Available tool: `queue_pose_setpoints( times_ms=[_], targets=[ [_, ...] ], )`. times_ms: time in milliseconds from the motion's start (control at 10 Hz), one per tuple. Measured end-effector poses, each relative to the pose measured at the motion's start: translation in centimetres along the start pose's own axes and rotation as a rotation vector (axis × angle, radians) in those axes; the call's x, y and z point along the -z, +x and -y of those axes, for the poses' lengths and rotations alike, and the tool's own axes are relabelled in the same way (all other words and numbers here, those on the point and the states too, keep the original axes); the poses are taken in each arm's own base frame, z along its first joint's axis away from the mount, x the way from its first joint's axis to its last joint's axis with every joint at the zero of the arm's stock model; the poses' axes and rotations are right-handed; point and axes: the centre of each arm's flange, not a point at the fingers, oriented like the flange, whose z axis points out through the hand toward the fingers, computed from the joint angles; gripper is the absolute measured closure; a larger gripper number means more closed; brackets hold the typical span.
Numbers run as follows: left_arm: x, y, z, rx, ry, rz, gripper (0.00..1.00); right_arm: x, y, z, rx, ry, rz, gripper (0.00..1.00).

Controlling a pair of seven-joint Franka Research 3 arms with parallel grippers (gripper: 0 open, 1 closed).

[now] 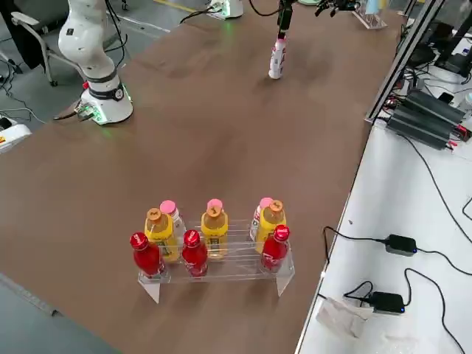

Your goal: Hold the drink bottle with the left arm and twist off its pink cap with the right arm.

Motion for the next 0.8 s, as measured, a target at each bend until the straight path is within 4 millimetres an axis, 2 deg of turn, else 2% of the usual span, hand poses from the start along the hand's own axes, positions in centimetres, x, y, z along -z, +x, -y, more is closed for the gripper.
queue_pose_setpoints(
  times_ms=[200, 400, 800],
  targets=[
    [-1.8, 2.0, 0.5, -0.024, -0.010, -0.003, 0.04, 0.3, 0.0, 3.2, 0.040, 0.010, -0.045, 0.00],
    [-2.9, 2.8, 0.6, -0.041, -0.018, -0.004, 0.04, -0.6, -0.3, 6.8, 0.094, 0.016, -0.039, 0.00],
    [-2.6, 3.9, 0.7, -0.080, -0.097, 0.020, 0.04, -2.7, -3.2, 17.2, 0.246, 0.012, -0.012, 0.00]
  ],
)
